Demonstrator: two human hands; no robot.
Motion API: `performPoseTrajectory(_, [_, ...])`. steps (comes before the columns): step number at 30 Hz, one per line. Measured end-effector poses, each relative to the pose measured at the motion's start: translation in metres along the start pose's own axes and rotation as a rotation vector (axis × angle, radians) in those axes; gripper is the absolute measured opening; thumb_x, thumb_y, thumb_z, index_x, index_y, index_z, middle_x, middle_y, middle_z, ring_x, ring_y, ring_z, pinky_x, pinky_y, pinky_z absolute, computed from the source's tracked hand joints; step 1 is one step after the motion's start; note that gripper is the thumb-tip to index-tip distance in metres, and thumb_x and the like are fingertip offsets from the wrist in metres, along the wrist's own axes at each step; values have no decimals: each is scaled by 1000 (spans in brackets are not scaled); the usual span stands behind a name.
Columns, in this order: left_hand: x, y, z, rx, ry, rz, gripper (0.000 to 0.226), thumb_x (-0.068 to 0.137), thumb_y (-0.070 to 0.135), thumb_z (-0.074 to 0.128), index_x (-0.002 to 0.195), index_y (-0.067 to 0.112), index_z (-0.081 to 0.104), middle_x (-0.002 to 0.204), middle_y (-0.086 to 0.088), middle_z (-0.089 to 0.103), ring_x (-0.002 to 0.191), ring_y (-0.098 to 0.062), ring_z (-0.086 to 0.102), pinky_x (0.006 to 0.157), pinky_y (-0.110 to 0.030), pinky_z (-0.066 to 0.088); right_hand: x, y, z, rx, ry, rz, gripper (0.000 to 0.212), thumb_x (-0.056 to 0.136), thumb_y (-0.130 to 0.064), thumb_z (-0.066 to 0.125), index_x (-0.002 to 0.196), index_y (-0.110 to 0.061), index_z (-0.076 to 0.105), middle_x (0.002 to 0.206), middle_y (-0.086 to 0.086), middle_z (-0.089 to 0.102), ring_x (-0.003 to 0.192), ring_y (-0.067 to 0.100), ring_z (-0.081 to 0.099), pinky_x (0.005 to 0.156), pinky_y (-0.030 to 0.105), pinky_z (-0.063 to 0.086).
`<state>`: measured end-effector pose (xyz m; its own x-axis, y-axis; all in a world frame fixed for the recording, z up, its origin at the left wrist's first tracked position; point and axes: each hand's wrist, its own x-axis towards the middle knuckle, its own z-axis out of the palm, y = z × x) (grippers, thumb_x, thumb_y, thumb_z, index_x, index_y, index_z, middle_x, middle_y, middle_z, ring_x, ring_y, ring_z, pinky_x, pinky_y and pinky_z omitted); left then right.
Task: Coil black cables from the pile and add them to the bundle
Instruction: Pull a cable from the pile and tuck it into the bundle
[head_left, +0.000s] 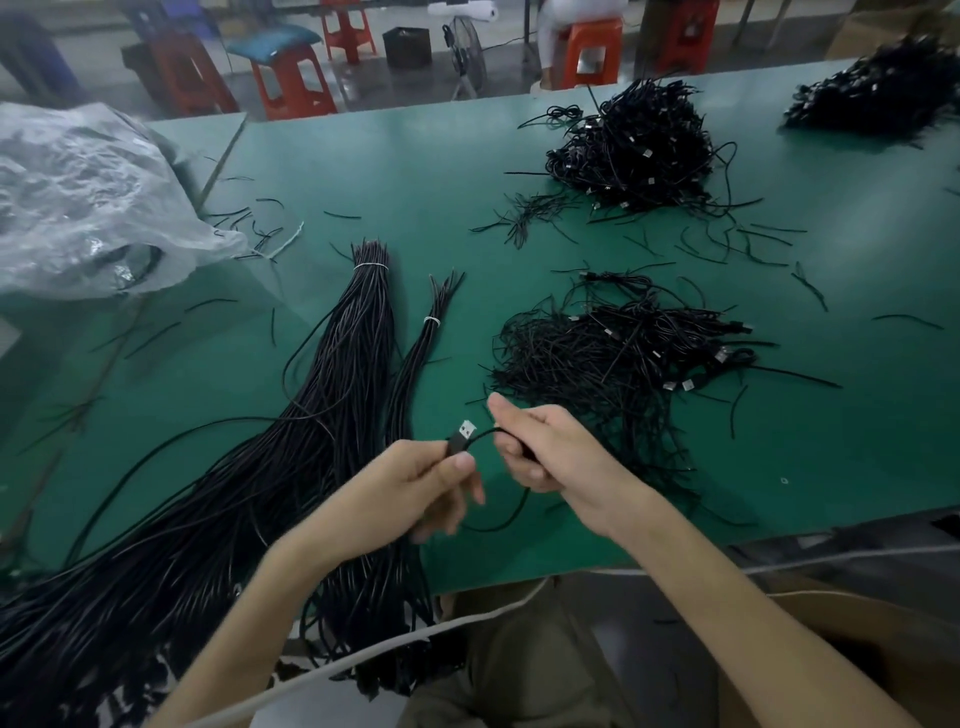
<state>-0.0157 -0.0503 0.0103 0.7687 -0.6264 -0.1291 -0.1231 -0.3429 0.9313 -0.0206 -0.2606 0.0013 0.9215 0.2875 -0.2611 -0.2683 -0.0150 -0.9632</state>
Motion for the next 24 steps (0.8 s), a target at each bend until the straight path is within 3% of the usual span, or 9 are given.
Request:
performPoseTrajectory(2, [6, -3, 9, 15, 179, 26, 31, 104, 31, 44, 102, 19, 73, 90, 9, 78, 78, -5, 72, 68, -16, 51, -2, -6, 13, -58, -10, -94, 51, 106, -48, 47, 64, -21, 54, 47, -6, 43, 42, 9, 34, 46, 16, 32])
performPoseTrajectory(5, [13, -12, 8, -104, 279, 45, 36, 107, 26, 42, 132, 14, 65, 131, 18, 69, 129, 0, 58, 105, -13, 43, -4, -7, 30, -61, 16, -219, 48, 110, -39, 44, 70, -14, 57, 46, -4, 48, 40, 7, 40, 46, 13, 35])
performPoseTrajectory(9, [13, -12, 16, -363, 157, 42, 53, 111, 32, 31, 110, -3, 71, 144, 2, 62, 145, -9, 44, 119, -24, 34, -4, -6, 38, -20, 52, -315, 48, 109, -39, 44, 71, -13, 58, 45, -3, 49, 39, 7, 41, 47, 11, 35])
performPoseTrajectory(11, [12, -9, 17, -584, 144, 39, 55, 110, 36, 29, 123, 0, 68, 149, -1, 58, 145, -12, 44, 118, -25, 35, -4, -4, 39, -20, 45, -322, 48, 108, -40, 45, 71, -12, 58, 45, -3, 50, 39, 7, 41, 47, 12, 35])
performPoseTrajectory(13, [13, -8, 16, -710, 162, 46, 55, 109, 39, 28, 145, 6, 53, 151, -3, 55, 144, -15, 47, 115, -24, 39, -3, 1, 40, -22, 28, -317, 48, 107, -41, 46, 72, -11, 59, 47, -2, 50, 40, 8, 42, 48, 14, 35])
performPoseTrajectory(17, [16, 3, 16, -894, 288, 75, 54, 111, 40, 26, 146, 6, 50, 145, -6, 60, 135, -17, 57, 106, -24, 48, -2, 22, 49, -24, -62, -243, 52, 107, -47, 45, 72, -13, 60, 48, 1, 52, 40, 10, 43, 45, 17, 36])
performPoseTrajectory(20, [16, 8, 7, -1173, 413, 50, 45, 110, 40, 34, 127, 10, 62, 100, 5, 69, 84, -6, 65, 76, -21, 56, 1, 38, 49, -80, -125, -155, 52, 106, -52, 45, 68, -17, 56, 49, -1, 53, 41, 11, 43, 44, 19, 37])
performPoseTrajectory(22, [11, 7, -1, -1302, 400, 67, 32, 111, 37, 41, 105, 18, 66, 72, 13, 52, 52, -4, 42, 57, -16, 41, 6, 43, 42, -111, -105, -116, 55, 105, -53, 46, 65, -17, 51, 50, -1, 50, 43, 12, 42, 48, 20, 37])
performPoseTrajectory(24, [4, 5, -6, -1320, 298, 87, 34, 110, 37, 45, 88, 21, 65, 57, 12, 39, 44, -7, 29, 52, -21, 27, 13, 43, 32, -136, -67, -95, 59, 104, -55, 47, 64, -11, 45, 51, 0, 42, 46, 13, 38, 53, 21, 36])
